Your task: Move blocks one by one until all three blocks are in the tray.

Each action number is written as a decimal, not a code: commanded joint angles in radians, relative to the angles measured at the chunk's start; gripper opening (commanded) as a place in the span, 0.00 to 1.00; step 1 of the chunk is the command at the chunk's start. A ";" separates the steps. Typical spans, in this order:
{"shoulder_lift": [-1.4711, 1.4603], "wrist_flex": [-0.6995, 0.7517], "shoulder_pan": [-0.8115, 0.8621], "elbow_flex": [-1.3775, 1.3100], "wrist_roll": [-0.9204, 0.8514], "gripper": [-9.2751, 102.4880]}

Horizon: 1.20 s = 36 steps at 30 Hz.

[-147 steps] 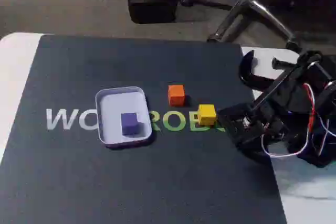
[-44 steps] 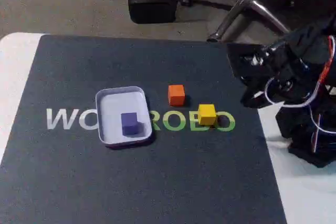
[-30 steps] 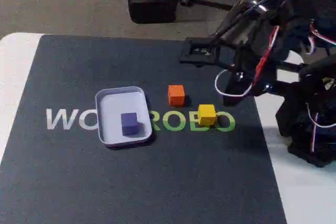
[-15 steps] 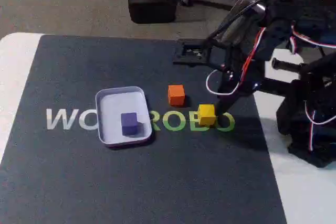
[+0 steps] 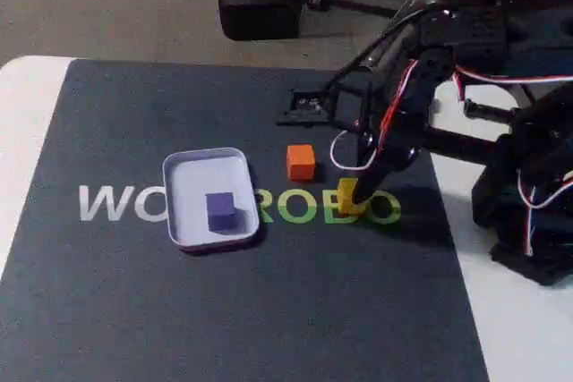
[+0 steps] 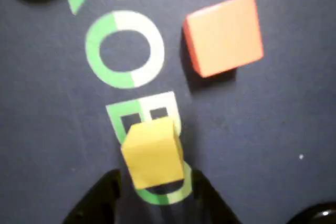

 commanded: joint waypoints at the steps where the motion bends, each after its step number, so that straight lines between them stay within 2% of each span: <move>1: 0.008 -0.005 0.011 -0.018 -0.014 0.23; 15: -0.028 -0.008 0.028 -0.018 -0.078 0.26; 29: -0.149 -0.104 0.017 -0.020 -0.103 0.25; 31: -0.150 -0.106 0.012 -0.021 -0.103 0.21; 36: -0.149 -0.118 -0.002 -0.025 -0.094 0.02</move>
